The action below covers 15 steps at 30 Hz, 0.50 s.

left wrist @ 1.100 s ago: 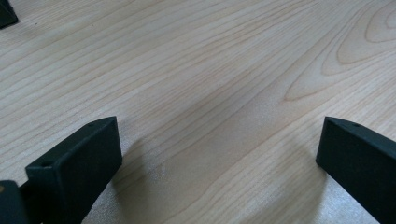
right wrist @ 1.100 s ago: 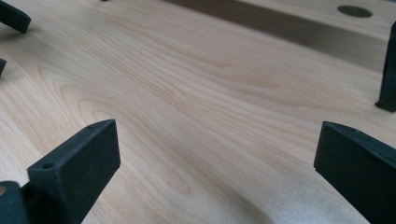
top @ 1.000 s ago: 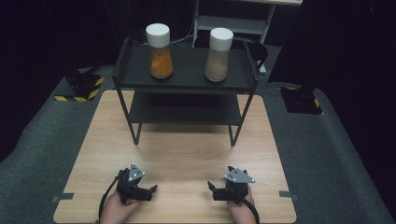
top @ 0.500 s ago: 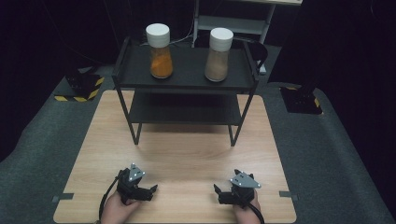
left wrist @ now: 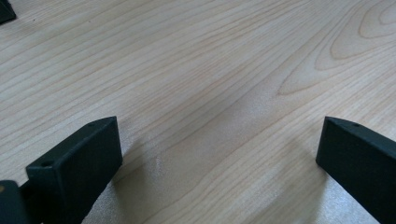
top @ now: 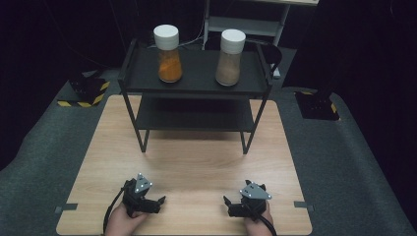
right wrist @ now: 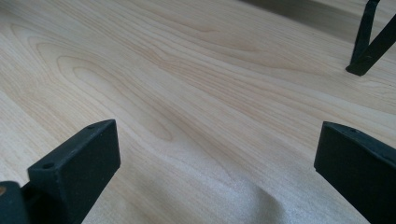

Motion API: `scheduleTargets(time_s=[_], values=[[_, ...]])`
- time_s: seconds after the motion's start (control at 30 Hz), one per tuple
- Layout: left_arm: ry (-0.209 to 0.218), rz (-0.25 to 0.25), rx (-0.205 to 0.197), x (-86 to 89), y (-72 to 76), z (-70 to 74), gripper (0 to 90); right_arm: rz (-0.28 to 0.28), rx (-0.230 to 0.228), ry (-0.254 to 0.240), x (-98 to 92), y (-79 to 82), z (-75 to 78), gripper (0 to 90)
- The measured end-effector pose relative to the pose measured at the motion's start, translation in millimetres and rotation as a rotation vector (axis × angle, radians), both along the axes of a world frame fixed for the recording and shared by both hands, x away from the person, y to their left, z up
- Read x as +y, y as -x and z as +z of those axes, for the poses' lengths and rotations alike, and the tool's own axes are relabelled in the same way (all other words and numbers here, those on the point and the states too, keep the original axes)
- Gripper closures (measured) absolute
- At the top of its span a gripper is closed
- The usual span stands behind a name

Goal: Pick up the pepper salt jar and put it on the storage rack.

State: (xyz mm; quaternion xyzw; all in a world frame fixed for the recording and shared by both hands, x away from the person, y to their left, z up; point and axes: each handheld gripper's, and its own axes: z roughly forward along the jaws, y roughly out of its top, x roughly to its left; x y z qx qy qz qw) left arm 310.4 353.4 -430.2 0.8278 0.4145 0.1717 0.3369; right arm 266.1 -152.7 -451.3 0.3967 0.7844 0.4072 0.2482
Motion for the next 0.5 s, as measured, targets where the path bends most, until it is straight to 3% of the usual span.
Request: scheduleTargets(time_s=[0.2,0.5], values=[[-0.002,-0.036,-0.001,1.9,-3.3,0.0,0.4,0.012,-0.005,0.002,-5.3,2.5,-0.5,0.0],[-0.005,-0.034,0.005,0.4,-3.0,1.2,0.4,-0.010,-0.006,-0.016,-8.4,5.7,-1.4,0.0]])
